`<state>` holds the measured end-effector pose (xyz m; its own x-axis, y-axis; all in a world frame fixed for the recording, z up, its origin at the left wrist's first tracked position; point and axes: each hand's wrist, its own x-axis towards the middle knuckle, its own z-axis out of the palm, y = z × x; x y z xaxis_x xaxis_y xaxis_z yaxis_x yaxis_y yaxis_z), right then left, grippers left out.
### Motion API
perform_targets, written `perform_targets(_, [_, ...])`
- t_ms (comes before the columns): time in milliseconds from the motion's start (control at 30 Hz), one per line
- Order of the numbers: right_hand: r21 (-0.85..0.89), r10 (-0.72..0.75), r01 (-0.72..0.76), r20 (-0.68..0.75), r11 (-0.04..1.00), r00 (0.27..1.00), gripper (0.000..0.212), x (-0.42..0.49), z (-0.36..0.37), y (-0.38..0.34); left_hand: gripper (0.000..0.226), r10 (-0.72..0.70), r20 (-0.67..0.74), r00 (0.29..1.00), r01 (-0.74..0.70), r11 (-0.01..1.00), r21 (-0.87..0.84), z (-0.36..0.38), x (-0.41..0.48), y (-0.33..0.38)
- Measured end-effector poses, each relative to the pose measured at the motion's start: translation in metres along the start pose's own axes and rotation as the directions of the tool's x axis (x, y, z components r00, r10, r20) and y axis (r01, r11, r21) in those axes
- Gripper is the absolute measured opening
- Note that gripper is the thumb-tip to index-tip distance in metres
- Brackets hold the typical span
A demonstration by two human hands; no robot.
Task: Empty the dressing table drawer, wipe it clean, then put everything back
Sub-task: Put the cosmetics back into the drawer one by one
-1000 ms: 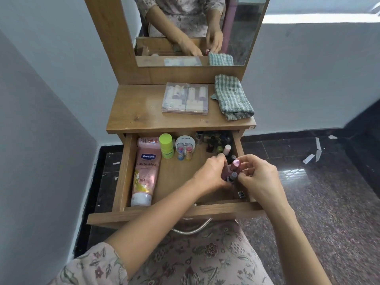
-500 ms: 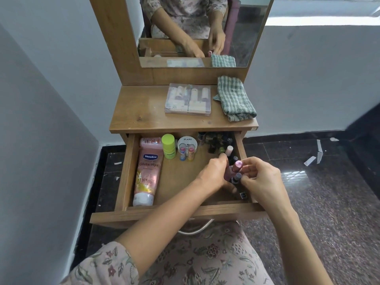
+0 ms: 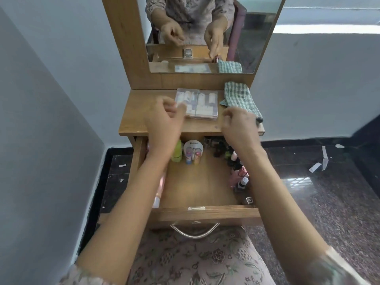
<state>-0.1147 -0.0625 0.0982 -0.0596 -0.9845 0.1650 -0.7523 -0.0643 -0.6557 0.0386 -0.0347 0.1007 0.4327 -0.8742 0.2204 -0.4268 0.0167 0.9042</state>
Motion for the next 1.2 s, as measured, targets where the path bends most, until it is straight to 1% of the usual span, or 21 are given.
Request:
perform_targets(33, [-0.011, 0.006, -0.006, 0.006, 1.0, 1.0, 0.026, 0.009, 0.009, -0.004, 0.026, -0.005, -0.054, 0.999, 0.008, 0.999, 0.042, -0.003, 0.012, -0.001])
perform_targets(67, [-0.021, 0.02, -0.02, 0.01, 1.0, 1.0, 0.02, 0.017, 0.016, -0.008, 0.028, -0.041, -0.059, 0.997, 0.046, 0.996, 0.083, -0.004, 0.024, -0.004])
perform_targets(133, [-0.041, 0.058, -0.057, 0.01, 0.998, 0.998, 0.017, 0.027, 0.026, -0.013, 0.019, -0.159, 0.012, 0.987, 0.155, 0.974, 0.164, 0.001, 0.044, -0.017])
perform_targets(167, [-0.076, 0.066, -0.065, 0.02, 0.995, 0.998, 0.018, 0.031, 0.03, -0.013, 0.022, -0.208, 0.043, 0.977, 0.197, 0.964, 0.178, 0.004, 0.05, -0.021])
perform_targets(233, [-0.143, 0.078, -0.072, 0.037, 0.987, 0.996, 0.022, 0.034, 0.036, -0.014, 0.034, -0.267, 0.088, 0.96, 0.25, 0.954, 0.163, 0.011, 0.057, -0.027])
perform_targets(300, [-0.123, 0.093, -0.091, 0.01, 0.988, 0.996, 0.024, 0.035, 0.04, -0.013, 0.032, -0.297, 0.1, 0.95, 0.276, 0.944, 0.182, 0.015, 0.06, -0.026])
perform_targets(433, [-0.062, 0.143, -0.146, -0.056, 0.987, 0.988, 0.015, 0.037, 0.041, -0.013, 0.035, -0.295, 0.133, 0.946, 0.263, 0.94, 0.217, 0.022, 0.057, -0.017])
perform_targets(567, [0.009, 0.188, -0.188, -0.066, 0.982, 0.98, 0.017, 0.033, 0.036, -0.009, 0.025, -0.248, 0.054, 0.967, 0.233, 0.953, 0.194, 0.018, 0.038, -0.012])
perform_targets(667, [0.046, 0.17, -0.167, -0.081, 0.985, 0.982, 0.027, 0.004, 0.022, -0.007, 0.018, -0.187, 0.045, 0.981, 0.176, 0.967, 0.186, 0.003, 0.012, -0.009])
perform_targets(733, [0.079, 0.158, -0.152, -0.073, 0.985, 0.985, 0.019, -0.025, 0.012, -0.005, 0.016, -0.15, 0.01, 0.989, 0.145, 0.971, 0.191, -0.011, -0.011, -0.008])
perform_targets(800, [0.107, 0.171, -0.166, -0.031, 0.98, 0.985, 0.016, -0.057, 0.003, -0.002, 0.017, -0.143, -0.003, 0.99, 0.142, 0.979, 0.147, -0.026, -0.033, -0.012])
perform_targets(900, [0.142, 0.205, -0.208, 0.034, 0.968, 0.978, 0.015, -0.097, -0.004, 0.004, 0.012, -0.201, 0.049, 0.978, 0.194, 0.973, 0.129, -0.045, -0.066, -0.02])
perform_targets(933, [0.138, 0.216, -0.22, 0.044, 0.966, 0.975, 0.015, -0.106, -0.005, 0.006, 0.014, -0.212, 0.063, 0.975, 0.201, 0.968, 0.149, -0.049, -0.077, -0.022])
perform_targets(1033, [0.135, 0.235, -0.242, 0.066, 0.961, 0.97, 0.026, -0.125, -0.007, 0.012, 0.023, -0.241, 0.089, 0.967, 0.219, 0.954, 0.203, -0.058, -0.104, -0.029])
perform_targets(1100, [0.086, 0.225, -0.232, 0.085, 0.969, 0.971, 0.027, -0.129, -0.006, 0.017, 0.03, -0.284, 0.106, 0.953, 0.251, 0.935, 0.252, -0.06, -0.113, -0.037])
perform_targets(1200, [-0.06, 0.229, -0.223, 0.152, 0.973, 0.961, 0.022, -0.126, -0.001, 0.022, 0.032, -0.359, 0.13, 0.924, 0.3, 0.894, 0.332, -0.059, -0.116, -0.047])
